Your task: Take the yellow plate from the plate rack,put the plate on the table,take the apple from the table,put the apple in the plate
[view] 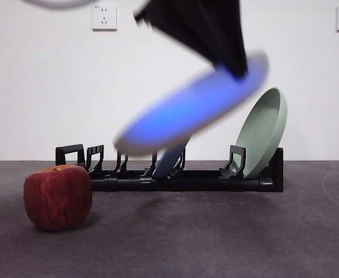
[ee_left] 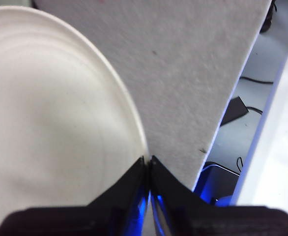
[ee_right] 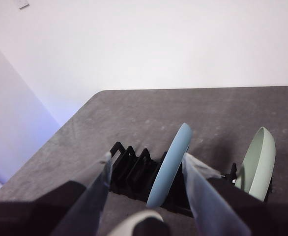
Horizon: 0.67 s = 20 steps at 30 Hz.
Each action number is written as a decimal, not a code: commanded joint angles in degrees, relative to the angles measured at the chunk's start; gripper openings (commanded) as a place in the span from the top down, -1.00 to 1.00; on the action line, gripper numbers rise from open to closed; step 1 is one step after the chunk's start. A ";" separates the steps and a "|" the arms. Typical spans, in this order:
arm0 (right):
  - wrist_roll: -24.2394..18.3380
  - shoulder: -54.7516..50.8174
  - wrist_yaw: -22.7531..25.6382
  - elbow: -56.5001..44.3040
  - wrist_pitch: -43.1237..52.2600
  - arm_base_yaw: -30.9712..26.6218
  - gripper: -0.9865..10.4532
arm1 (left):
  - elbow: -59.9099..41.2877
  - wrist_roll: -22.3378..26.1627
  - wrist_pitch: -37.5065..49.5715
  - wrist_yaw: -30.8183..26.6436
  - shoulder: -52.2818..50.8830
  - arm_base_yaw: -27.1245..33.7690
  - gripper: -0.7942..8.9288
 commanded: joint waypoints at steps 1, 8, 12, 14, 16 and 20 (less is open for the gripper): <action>-0.50 0.35 0.04 0.11 0.26 0.02 0.39 | -1.79 -0.76 1.86 -0.76 3.17 -1.40 0.85; -0.48 0.37 0.02 0.11 0.15 0.02 0.39 | -1.84 -0.50 3.65 -8.11 13.57 -3.74 0.85; -0.48 0.37 -0.11 0.11 -0.28 0.07 0.39 | -1.84 -0.35 3.37 -11.37 17.86 -3.96 0.85; -0.48 0.37 -0.13 0.11 -0.57 0.07 0.39 | -1.84 -0.35 3.21 -11.37 18.78 -3.96 0.85; -0.50 0.37 -0.15 0.11 -0.61 0.07 0.39 | -1.84 -0.35 3.06 -11.19 18.82 -3.96 0.82; -0.98 0.39 -0.17 0.11 -0.59 0.09 0.39 | -1.77 -0.68 3.28 -8.37 18.29 -3.87 0.31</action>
